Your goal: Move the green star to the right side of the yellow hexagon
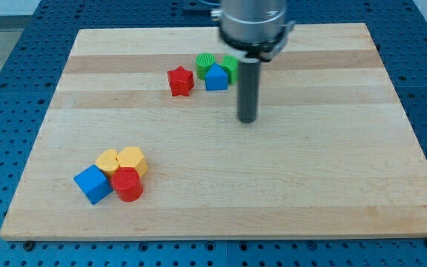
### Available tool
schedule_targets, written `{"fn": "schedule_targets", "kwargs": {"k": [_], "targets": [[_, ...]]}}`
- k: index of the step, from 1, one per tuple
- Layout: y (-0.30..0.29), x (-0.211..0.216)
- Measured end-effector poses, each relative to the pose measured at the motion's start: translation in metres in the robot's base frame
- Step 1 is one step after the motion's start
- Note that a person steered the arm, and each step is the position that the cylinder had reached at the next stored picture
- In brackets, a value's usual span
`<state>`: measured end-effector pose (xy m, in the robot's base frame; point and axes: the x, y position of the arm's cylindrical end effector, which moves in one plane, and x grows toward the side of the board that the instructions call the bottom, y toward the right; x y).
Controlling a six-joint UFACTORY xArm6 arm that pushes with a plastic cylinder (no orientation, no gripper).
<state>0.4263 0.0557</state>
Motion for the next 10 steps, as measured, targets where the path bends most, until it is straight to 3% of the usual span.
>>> {"fn": "schedule_targets", "kwargs": {"k": [1,4,5,10], "targets": [[0.023,-0.028],[0.007,-0.140],[-0.032,-0.132],[-0.087,-0.026]]}}
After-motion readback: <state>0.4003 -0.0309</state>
